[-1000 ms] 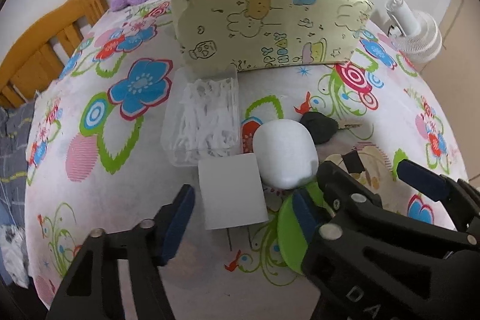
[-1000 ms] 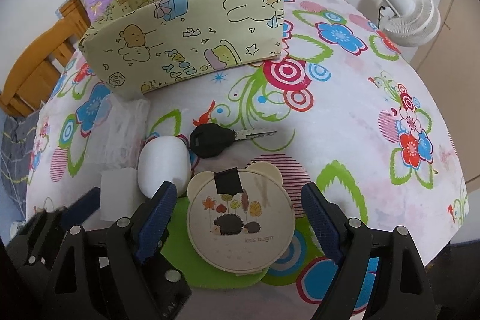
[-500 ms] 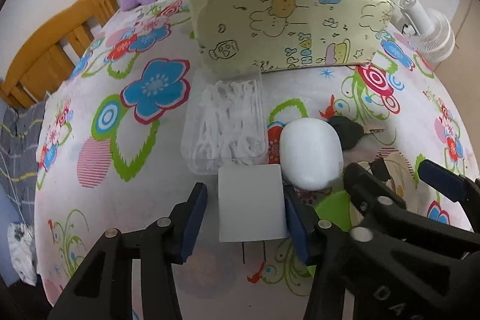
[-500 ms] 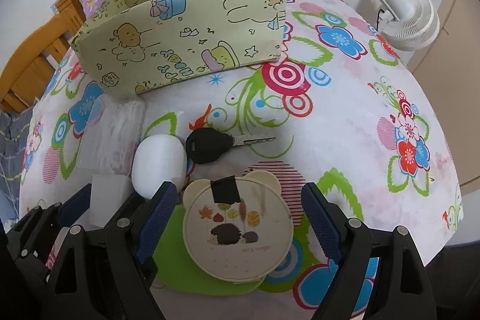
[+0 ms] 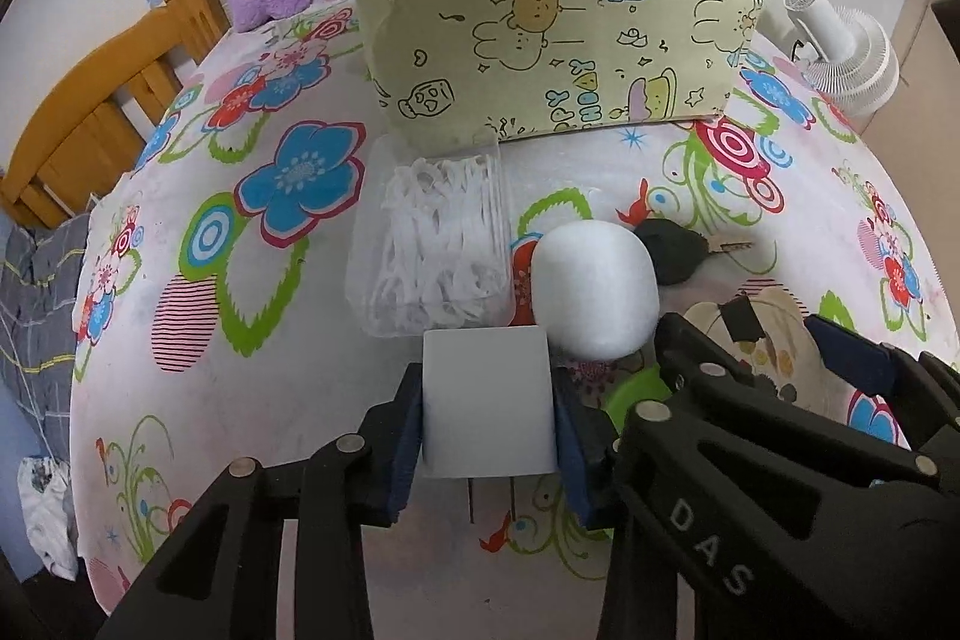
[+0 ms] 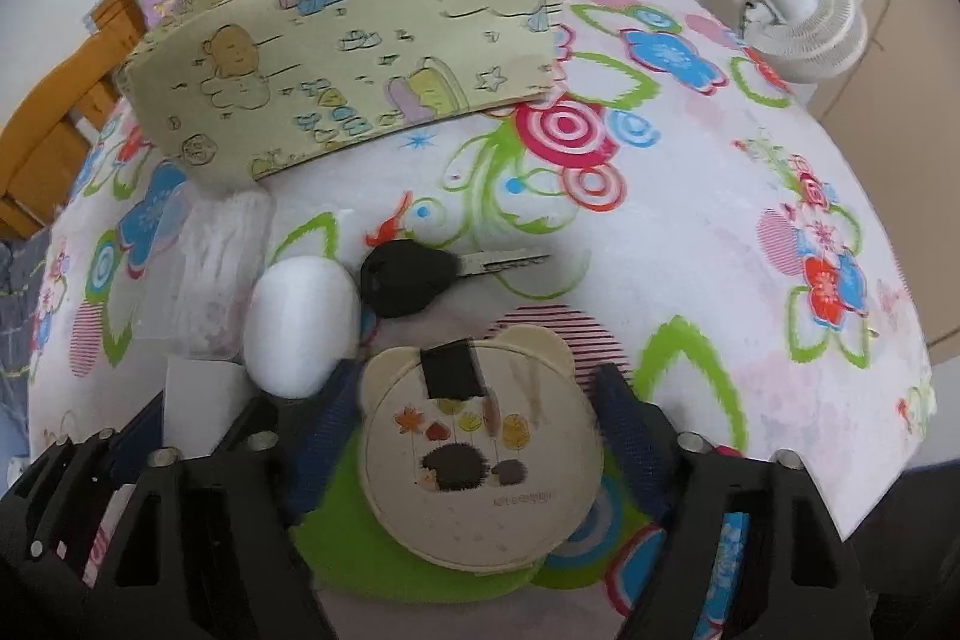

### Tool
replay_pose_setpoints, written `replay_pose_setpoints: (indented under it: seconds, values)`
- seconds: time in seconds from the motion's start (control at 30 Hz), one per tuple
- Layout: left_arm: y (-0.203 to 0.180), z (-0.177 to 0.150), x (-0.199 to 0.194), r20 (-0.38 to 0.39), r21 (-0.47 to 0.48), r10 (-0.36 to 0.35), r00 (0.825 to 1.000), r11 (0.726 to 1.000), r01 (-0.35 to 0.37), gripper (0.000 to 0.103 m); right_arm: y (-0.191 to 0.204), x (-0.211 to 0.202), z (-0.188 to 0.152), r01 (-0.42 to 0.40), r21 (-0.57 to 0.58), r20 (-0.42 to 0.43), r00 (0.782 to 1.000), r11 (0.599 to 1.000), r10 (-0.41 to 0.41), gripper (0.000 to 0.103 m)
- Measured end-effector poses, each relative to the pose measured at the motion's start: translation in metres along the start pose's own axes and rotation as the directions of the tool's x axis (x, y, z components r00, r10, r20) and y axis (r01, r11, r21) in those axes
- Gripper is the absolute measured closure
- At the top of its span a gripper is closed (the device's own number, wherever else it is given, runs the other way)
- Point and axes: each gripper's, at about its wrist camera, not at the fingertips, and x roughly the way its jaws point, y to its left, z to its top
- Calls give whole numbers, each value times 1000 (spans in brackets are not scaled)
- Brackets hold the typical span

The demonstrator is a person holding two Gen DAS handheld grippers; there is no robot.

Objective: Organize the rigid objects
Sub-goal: 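Lift the card with the left tool while the right tool lifts the coaster toward the box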

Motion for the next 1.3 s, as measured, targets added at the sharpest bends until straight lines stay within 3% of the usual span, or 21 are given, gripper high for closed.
replay_pose_setpoints:
  seconds: [0.3,1.3]
  values:
    - [4,4,-3,-18,-38,-25,1000,999,24,63,1,-11,5,10,-4,24,1000,1000,-10,25]
    - [-1,57,-61,99,-83,-14,995,996,23,63,-4,-76,63,-23,-27,156,987,999,27,25]
